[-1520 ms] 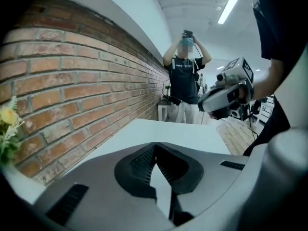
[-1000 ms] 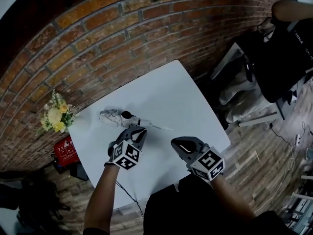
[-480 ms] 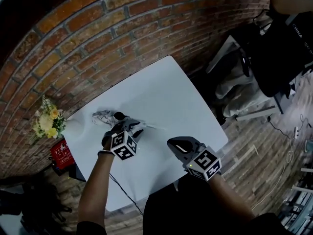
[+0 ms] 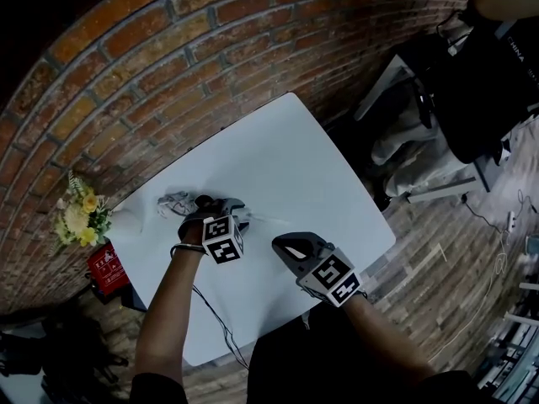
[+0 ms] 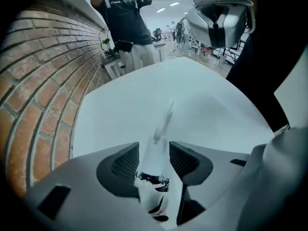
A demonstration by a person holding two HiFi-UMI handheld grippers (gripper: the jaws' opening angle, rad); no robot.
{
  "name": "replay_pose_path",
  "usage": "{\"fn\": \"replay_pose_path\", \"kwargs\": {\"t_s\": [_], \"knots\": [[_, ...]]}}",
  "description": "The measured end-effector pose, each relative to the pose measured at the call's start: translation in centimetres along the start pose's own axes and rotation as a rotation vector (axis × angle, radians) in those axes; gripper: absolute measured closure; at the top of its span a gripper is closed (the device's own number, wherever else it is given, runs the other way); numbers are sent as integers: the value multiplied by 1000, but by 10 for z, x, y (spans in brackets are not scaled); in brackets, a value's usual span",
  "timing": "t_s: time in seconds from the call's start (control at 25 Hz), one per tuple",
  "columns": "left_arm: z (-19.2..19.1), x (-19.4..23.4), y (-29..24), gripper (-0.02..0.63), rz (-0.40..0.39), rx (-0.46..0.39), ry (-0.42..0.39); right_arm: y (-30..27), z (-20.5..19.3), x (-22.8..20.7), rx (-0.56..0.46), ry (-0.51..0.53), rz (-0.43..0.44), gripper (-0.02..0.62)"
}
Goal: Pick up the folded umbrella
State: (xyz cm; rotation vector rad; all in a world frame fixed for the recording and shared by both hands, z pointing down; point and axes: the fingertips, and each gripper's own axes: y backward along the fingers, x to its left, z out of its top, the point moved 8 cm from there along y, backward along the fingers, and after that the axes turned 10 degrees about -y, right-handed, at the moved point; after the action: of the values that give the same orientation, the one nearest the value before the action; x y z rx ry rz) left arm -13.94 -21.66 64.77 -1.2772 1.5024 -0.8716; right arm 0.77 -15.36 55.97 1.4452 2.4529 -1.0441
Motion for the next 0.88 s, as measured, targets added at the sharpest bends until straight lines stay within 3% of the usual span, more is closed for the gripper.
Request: {"fn": "replay_pose_path", "kwargs": {"t_s": [0.56, 0.88], "knots": [[-6, 8, -20, 416, -171, 77, -85, -2, -1, -9, -6, -49, -16, 571], [-2, 11, -12, 439, -184, 87, -135, 5, 1, -14, -11, -53, -29, 572]]}}
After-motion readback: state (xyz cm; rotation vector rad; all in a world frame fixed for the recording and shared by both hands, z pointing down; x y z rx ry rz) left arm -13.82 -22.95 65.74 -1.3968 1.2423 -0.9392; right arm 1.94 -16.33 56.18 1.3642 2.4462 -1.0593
